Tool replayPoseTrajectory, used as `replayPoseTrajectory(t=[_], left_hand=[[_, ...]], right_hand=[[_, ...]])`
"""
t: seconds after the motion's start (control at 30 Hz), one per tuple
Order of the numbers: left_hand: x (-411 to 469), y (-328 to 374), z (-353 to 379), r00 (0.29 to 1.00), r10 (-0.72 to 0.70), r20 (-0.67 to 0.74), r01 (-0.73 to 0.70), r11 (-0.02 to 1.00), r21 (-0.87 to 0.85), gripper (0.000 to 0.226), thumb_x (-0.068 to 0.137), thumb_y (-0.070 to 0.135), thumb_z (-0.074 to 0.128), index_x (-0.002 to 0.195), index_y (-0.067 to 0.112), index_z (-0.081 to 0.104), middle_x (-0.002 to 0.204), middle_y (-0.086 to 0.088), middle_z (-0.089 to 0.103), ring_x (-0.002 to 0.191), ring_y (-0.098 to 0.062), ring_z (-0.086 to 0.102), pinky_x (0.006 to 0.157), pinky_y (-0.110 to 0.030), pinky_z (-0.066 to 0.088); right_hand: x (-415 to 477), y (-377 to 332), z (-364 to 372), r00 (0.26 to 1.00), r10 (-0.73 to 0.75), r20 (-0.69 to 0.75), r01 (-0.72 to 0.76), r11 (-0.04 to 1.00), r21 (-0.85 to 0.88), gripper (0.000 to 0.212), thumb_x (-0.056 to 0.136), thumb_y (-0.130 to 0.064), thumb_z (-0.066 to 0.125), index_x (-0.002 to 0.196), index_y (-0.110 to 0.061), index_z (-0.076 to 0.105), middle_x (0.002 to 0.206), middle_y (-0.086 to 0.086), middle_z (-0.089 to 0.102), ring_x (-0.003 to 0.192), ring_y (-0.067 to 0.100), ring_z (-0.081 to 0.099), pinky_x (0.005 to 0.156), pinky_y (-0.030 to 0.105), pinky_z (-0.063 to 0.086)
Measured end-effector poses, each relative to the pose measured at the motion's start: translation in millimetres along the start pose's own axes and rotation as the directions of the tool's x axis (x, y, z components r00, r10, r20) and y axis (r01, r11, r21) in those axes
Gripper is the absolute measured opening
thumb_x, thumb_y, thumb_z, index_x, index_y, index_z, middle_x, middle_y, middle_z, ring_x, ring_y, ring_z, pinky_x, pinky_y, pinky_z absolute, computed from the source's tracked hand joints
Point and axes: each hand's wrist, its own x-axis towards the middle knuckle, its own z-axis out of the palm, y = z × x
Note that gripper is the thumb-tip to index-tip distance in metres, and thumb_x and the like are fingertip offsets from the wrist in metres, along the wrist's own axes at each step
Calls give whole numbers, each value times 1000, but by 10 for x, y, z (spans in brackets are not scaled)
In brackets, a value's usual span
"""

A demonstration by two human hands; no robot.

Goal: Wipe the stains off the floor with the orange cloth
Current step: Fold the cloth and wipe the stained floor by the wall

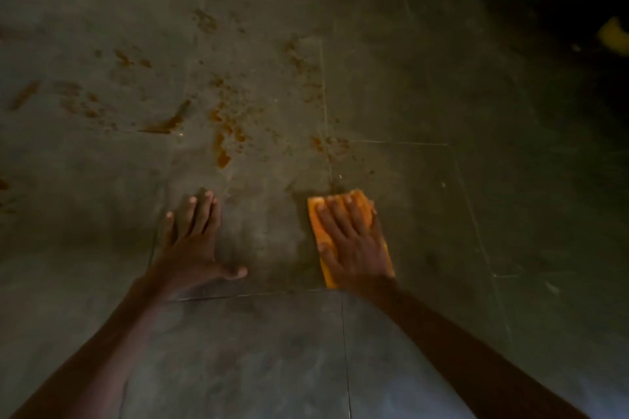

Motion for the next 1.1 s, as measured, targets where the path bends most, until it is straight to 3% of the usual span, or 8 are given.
replayPoseTrajectory(t=[0.23, 0.33, 0.47, 0.53, 0.67, 0.8, 0.9, 1.1], left_hand=[[3, 86, -62, 999, -35, -35, 35, 999, -2, 141, 53, 76, 69, 152, 23, -17, 158, 2, -30, 146, -23, -27, 118, -55, -7], [23, 157, -144, 998, -62, -21, 62, 998, -1, 143, 50, 68, 75, 153, 22, -13, 160, 0, -24, 148, -26, -21, 118, -58, -1], [6, 179, -181, 996, -83, -39, 82, 996, -34, 144, 44, 69, 73, 154, 23, -8, 161, 2, -21, 148, -25, -18, 118, -58, 1], [10, 192, -174, 995, -91, -47, 88, 994, -57, 145, 45, 67, 77, 154, 24, -9, 161, 3, -21, 148, -24, -19, 118, -56, -2], [48, 177, -103, 992, -116, -56, 110, 989, -96, 147, 44, 62, 81, 153, 27, -11, 160, 6, -24, 147, -21, -23, 117, -55, -8], [15, 192, -173, 990, -130, -53, 121, 982, -142, 146, 43, 59, 84, 154, 29, -6, 161, 8, -18, 147, -19, -21, 118, -55, -8], [28, 223, -197, 990, -128, -50, 119, 981, -153, 146, 43, 59, 85, 154, 29, -6, 161, 8, -18, 146, -19, -22, 117, -56, -9], [34, 196, -112, 988, -123, -89, 105, 978, -183, 146, 46, 57, 85, 153, 31, -11, 158, 12, -26, 144, -19, -30, 115, -56, -17]], right_hand=[[1601, 308, -103, 887, 461, -24, -455, 882, 127, 67, 98, -53, 32, 159, -30, 13, 168, -2, 8, 154, 33, 2, 113, 74, 8], [1795, -301, -59, 955, 294, -36, -290, 952, 100, 68, 97, -52, 33, 158, -31, 12, 168, -4, 7, 154, 32, 2, 112, 75, 3], [989, -296, 7, 996, -86, -21, 86, 996, -2, 67, 96, -54, 30, 158, -39, 8, 168, -11, 8, 155, 24, 7, 114, 65, 20], [1029, 118, -25, 997, -75, 0, 75, 997, -4, 67, 95, -57, 27, 157, -41, 6, 167, -12, 6, 155, 23, 7, 114, 64, 24], [1954, -20, -111, 977, 214, 12, -214, 977, 2, 66, 99, -53, 28, 158, -34, 7, 168, -5, 2, 154, 31, 0, 114, 72, 11], [1749, -673, -33, 996, -89, 23, 89, 996, -25, 66, 94, -50, 26, 157, -34, 16, 168, -5, 10, 154, 30, 8, 112, 72, 15], [1408, -294, -32, 972, -233, 32, 234, 972, -36, 64, 93, -51, 26, 156, -38, 20, 167, -10, 15, 154, 25, 15, 113, 66, 25], [2483, -806, -109, 994, -33, 106, 28, 998, 50, 60, 101, -46, 27, 158, -36, 10, 168, -8, 0, 155, 30, -2, 114, 72, 9]])
